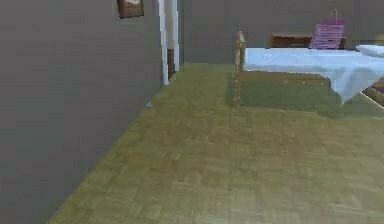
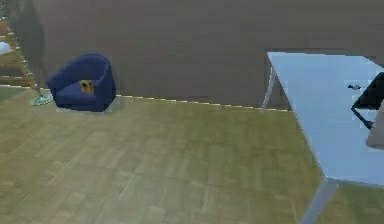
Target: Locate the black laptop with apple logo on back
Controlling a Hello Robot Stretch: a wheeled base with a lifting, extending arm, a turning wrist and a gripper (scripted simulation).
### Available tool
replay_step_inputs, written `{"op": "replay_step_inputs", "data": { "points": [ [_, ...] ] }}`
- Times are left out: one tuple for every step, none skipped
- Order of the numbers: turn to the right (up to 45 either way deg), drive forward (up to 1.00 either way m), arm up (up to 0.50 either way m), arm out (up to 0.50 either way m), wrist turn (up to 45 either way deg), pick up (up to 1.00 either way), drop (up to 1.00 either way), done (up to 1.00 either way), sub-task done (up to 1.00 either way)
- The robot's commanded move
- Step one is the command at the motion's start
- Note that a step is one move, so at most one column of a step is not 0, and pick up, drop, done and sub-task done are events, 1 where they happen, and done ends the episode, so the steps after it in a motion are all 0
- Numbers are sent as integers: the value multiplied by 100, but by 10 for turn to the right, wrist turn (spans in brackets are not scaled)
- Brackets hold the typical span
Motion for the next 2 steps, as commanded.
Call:
{"op": "replay_step_inputs", "data": {
  "points": [
    [0, 100, 0, 0, 0, 0, 0, 0, 0],
    [0, 100, 0, 0, 0, 0, 0, 0, 0]
  ]
}}
